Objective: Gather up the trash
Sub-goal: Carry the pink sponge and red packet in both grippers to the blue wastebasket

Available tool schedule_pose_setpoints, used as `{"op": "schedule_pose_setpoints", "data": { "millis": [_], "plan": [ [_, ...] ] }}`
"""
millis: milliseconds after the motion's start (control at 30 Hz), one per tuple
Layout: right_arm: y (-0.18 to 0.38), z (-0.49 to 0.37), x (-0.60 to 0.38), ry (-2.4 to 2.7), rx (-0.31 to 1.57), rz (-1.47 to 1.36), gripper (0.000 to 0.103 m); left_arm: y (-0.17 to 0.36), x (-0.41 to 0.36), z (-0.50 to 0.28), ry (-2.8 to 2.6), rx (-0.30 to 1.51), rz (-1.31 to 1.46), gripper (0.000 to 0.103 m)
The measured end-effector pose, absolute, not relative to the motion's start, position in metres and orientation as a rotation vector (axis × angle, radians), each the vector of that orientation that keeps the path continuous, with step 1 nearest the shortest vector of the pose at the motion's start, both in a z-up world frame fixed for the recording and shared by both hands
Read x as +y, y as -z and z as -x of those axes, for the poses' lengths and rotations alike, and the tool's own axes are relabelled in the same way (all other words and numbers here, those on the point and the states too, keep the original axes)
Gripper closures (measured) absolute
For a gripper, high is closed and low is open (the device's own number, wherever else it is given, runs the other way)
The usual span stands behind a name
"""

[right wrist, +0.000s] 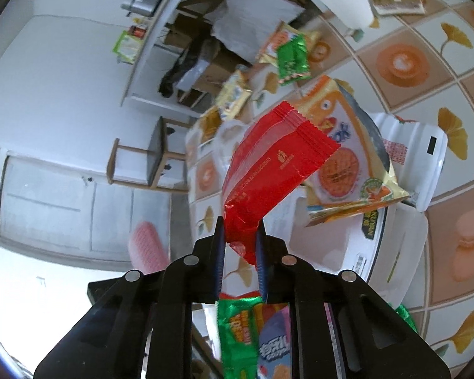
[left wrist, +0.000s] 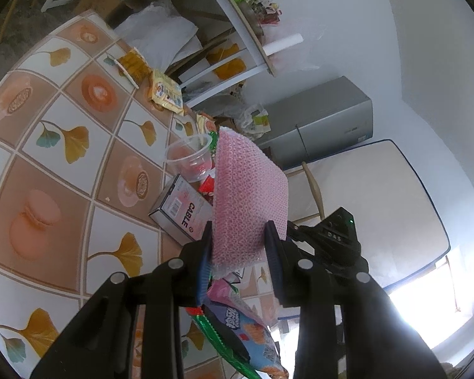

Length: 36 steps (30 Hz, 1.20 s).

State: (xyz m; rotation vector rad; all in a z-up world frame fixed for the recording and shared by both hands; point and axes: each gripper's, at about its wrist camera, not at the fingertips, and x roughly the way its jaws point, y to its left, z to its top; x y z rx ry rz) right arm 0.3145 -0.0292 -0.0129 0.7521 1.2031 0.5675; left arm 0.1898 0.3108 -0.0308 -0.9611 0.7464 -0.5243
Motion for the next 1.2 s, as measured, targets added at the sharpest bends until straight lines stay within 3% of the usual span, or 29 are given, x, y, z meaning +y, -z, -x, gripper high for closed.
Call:
{"op": "schedule_pose_setpoints", "data": {
  "millis": [767,1200],
  "plan": [
    [-0.058,-0.257,-0.092,-0.636,0.962,-0.794,0.087,-0.034,0.289,-0.16,0.604,0.611,0.905,0.073],
    [-0.068,-0.203,-0.196,-0.522,0.778,-0.89,0.087,-0.082,0.197,-0.165,0.676,0.694,0.698,0.073]
  ]
}}
